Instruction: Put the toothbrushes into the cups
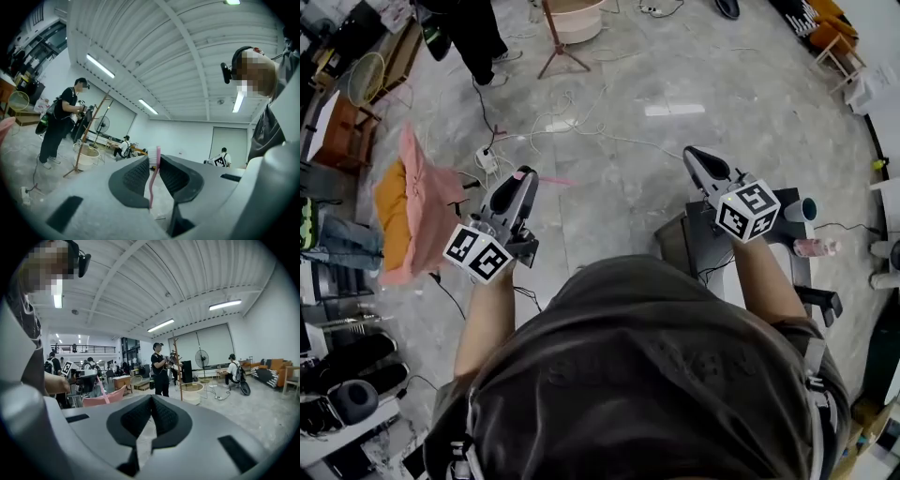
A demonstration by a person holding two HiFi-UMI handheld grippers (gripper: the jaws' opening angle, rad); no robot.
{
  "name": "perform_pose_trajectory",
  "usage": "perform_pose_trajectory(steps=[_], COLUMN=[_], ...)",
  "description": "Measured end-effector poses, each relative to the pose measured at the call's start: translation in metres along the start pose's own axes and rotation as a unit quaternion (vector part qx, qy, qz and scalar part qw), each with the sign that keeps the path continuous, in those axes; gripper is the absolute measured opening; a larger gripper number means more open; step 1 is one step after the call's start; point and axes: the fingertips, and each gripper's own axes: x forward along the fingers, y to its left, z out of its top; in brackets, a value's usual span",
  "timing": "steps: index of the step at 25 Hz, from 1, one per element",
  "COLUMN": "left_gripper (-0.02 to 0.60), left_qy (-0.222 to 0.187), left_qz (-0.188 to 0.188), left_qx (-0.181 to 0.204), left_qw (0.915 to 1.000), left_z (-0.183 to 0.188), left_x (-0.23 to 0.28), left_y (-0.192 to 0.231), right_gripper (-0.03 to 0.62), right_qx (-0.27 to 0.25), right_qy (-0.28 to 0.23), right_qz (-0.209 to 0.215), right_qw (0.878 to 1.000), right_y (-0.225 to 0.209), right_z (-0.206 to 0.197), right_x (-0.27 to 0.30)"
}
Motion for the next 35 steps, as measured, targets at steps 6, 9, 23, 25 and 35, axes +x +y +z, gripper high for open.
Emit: perform_pose_trajectory(steps=[6, 9, 23, 25, 35], left_gripper=[0.06, 0.06, 0.06, 0.06, 0.06], left_qy=[0.015, 0.029, 0.113, 0.123, 0.17], left_qz=[-0.058, -0.091, -0.292, -0.319, -0.417], left_qx=[0.009, 0.012, 0.031, 0.038, 0.034], left_qw=[0.9982, 0.9953, 0.9493, 0.9389, 0.8921], left_z=[0.004, -0.004, -0.1, -0.12, -0.233], left_x=[0.048, 0.08, 0.292, 0.318, 0.418], left_y=[0.013, 0.003, -0.176, -0.211, -0.36], right_gripper=[-0.007, -0.006, -0.008, -0.007, -0.006], right_qx=[0.01, 0.019, 0.074, 0.081, 0.113], right_qy=[0.001, -0.007, -0.037, -0.039, -0.044], right_qz=[-0.064, -0.101, -0.32, -0.344, -0.422], right_qw=[0.998, 0.995, 0.944, 0.935, 0.898], right_y=[-0.011, -0.026, -0.137, -0.15, -0.187], right_z=[-0.005, -0.007, -0.062, -0.075, -0.143], right_x=[-0.015, -0.036, -0.254, -0.285, -0.395])
